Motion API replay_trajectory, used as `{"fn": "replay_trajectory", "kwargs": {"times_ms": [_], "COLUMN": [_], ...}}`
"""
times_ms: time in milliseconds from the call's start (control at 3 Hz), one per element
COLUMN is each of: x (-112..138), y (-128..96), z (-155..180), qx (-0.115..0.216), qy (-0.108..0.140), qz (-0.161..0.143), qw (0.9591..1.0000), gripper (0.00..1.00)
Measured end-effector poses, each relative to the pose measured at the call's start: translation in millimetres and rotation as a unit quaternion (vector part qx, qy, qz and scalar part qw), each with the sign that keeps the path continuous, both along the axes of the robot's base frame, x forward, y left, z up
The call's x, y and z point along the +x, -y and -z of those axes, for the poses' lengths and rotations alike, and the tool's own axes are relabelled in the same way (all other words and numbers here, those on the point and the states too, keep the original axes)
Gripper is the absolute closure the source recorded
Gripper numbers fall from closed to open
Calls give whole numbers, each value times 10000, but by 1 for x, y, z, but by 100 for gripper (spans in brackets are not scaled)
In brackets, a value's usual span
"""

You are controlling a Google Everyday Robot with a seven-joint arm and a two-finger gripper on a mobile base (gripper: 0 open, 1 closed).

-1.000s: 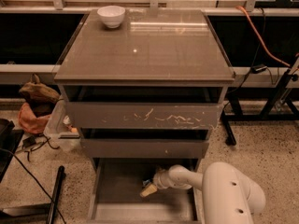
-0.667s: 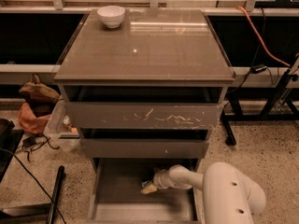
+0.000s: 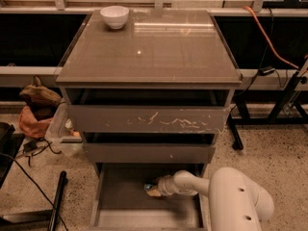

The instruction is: Pick redbull can from bottom drawer and place on counter

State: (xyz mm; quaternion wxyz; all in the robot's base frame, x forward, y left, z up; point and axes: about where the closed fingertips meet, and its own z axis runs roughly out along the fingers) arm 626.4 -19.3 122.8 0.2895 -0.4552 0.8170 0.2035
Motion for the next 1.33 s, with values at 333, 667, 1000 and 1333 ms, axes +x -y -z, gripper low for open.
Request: {"fn": "replay_trajectory", "kwargs": {"times_ms": [333, 667, 1000, 1333], "x": [-9, -6, -14, -31], "y": [6, 29, 48, 68], "z": [-32, -115, -195, -265], "qx": [113, 203, 170, 70], "qy": [6, 402, 814, 1241], "qz": [23, 212, 396, 687], "qw": [9999, 9988, 9957, 9899], "gripper": [88, 100, 100, 100]}}
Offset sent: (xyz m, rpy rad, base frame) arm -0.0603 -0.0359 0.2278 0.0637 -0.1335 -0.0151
